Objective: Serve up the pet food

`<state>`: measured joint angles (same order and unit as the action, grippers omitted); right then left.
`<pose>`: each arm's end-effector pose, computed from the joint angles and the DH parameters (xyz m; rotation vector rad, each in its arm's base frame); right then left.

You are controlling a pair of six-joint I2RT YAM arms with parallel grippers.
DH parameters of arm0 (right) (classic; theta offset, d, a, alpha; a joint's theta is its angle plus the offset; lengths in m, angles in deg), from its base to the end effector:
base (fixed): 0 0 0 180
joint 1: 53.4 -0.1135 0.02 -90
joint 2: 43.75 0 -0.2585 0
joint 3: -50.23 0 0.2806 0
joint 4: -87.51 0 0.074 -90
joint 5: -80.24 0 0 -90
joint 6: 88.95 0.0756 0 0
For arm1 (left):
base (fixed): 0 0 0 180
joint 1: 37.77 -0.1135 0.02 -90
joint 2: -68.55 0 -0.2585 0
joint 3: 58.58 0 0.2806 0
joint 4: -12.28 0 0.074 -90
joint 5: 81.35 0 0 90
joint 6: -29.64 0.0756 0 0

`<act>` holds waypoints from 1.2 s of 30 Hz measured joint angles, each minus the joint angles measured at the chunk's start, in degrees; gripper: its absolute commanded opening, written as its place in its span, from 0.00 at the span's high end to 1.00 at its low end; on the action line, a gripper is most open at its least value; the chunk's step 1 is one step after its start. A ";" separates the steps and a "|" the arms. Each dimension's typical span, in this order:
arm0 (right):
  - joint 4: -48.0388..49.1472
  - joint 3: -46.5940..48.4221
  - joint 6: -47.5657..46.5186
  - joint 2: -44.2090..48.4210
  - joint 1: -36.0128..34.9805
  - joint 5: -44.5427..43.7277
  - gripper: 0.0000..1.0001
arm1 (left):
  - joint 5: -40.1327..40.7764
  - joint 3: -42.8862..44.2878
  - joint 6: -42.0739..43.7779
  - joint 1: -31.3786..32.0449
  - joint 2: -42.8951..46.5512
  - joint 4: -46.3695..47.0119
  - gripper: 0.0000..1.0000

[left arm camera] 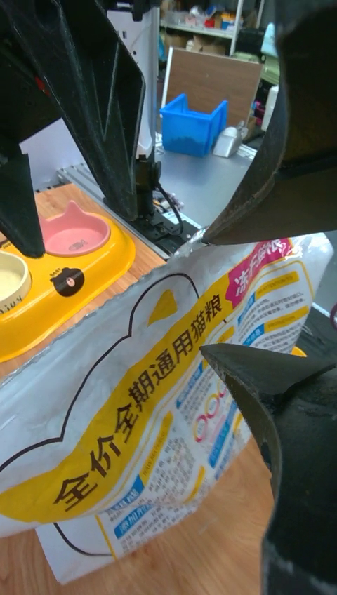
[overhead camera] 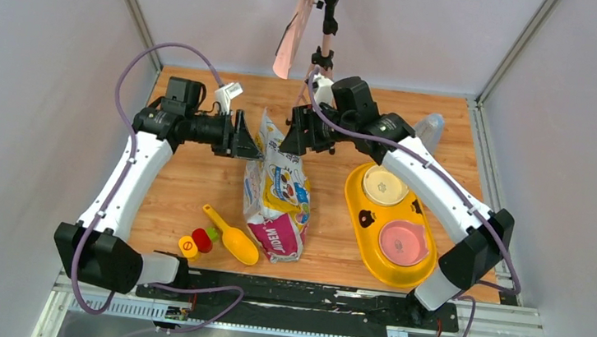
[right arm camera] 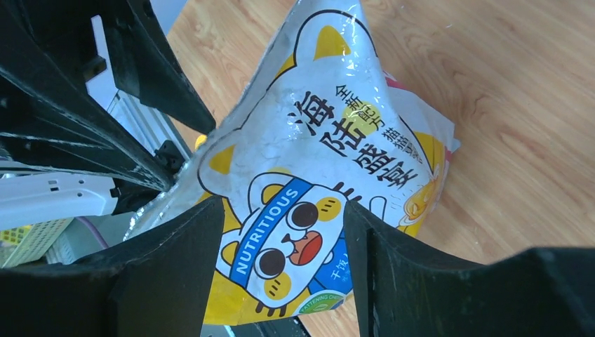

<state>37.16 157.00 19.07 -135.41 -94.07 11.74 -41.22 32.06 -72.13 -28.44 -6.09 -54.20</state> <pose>0.2977 0.2923 0.3618 -0.6738 2.2120 0.9649 0.2860 -0.1056 0.3454 0.3423 2.3572 -1.2284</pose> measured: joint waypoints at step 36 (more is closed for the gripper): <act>2.27 3.93 12.37 -9.64 1.46 21.86 0.41 | -2.01 -14.34 -11.93 0.00 11.96 11.39 0.64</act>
<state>39.44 160.94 31.44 -145.05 -92.61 33.59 -43.23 17.73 -84.06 -28.44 5.87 -42.81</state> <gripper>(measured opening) 0.587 0.366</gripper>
